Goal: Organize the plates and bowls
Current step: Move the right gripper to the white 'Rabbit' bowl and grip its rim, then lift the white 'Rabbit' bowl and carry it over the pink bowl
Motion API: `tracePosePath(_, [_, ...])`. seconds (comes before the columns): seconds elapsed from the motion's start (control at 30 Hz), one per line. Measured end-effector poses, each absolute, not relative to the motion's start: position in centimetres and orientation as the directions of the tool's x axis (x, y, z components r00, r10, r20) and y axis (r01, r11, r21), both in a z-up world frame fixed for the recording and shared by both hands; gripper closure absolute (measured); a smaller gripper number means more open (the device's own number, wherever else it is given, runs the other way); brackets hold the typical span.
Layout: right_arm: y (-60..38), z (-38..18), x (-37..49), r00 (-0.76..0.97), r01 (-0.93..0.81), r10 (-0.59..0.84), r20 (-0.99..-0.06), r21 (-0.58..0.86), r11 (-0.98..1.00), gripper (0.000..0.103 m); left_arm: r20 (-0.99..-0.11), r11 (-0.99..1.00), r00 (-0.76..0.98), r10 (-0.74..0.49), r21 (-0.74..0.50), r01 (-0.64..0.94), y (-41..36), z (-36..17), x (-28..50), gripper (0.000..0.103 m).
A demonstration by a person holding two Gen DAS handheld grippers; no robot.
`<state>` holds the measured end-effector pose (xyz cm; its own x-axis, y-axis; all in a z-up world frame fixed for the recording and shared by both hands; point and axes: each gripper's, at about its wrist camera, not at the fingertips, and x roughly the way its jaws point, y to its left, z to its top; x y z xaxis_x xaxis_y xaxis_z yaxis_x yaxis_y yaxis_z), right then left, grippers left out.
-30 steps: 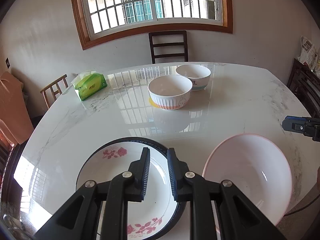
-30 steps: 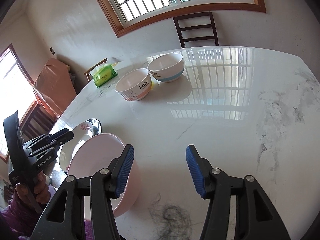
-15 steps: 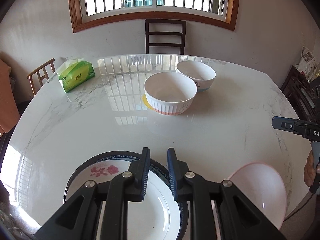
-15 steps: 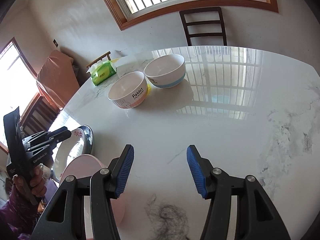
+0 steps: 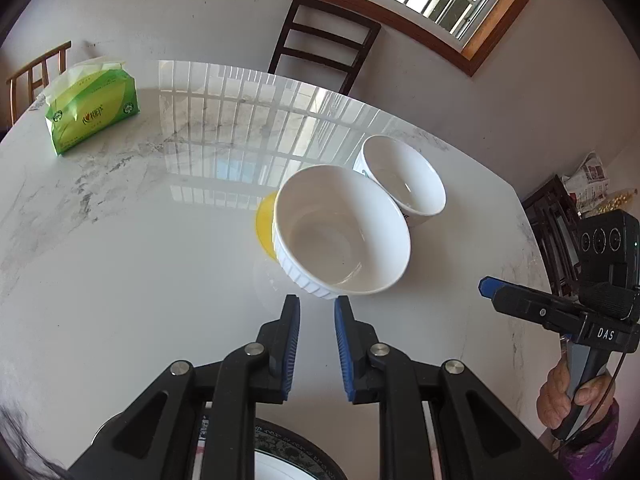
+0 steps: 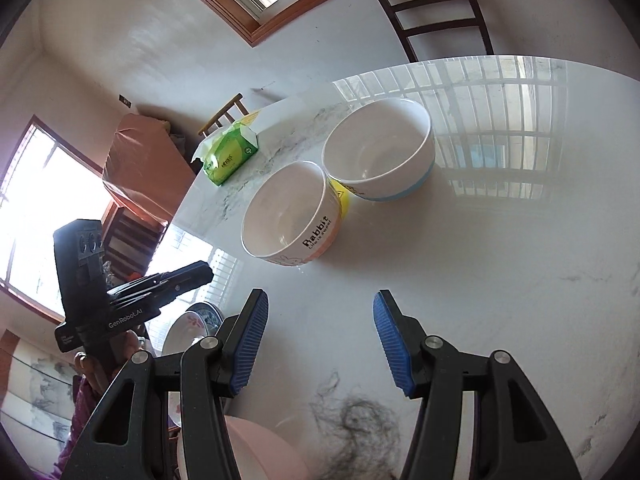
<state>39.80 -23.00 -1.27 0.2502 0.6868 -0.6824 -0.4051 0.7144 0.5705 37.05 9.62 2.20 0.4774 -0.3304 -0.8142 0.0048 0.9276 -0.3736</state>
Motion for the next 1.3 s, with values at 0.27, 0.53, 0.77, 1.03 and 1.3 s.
tracePosePath(0.27, [-19.5,-1.7,42.5,0.227,-0.4,0.674,-0.703,0.563,0.723,0.05,-0.812,0.92,0.474,-0.339,-0.391,-0.012,10.7,1.6,40.2,0.085])
tracePosePath(0.53, [-18.3,-2.8,44.2,0.211,-0.376,0.671,-0.711,0.574,0.727,0.05,-0.825,0.918,0.451,-0.34,-0.395,-0.03,11.1,0.1,41.6,0.084])
tracePosePath(0.77, [-16.9,-4.0,45.1,0.186,-0.364,0.649,-0.738,0.561,0.743,0.061,-0.843,0.938,0.459,-0.279,-0.341,-0.056,10.0,-0.5,42.2,0.082])
tracePosePath(1.03, [-16.7,-4.6,45.5,0.19,-0.356,0.611,-0.769,0.525,0.773,0.082,-0.875,0.963,0.449,-0.18,-0.25,-0.102,8.3,-0.6,41.9,0.088])
tracePosePath(1.3, [-18.2,-3.3,44.4,0.207,-0.353,0.619,-0.758,0.532,0.769,0.086,-0.866,0.957,0.463,-0.186,-0.267,-0.116,7.0,1.0,39.6,0.09])
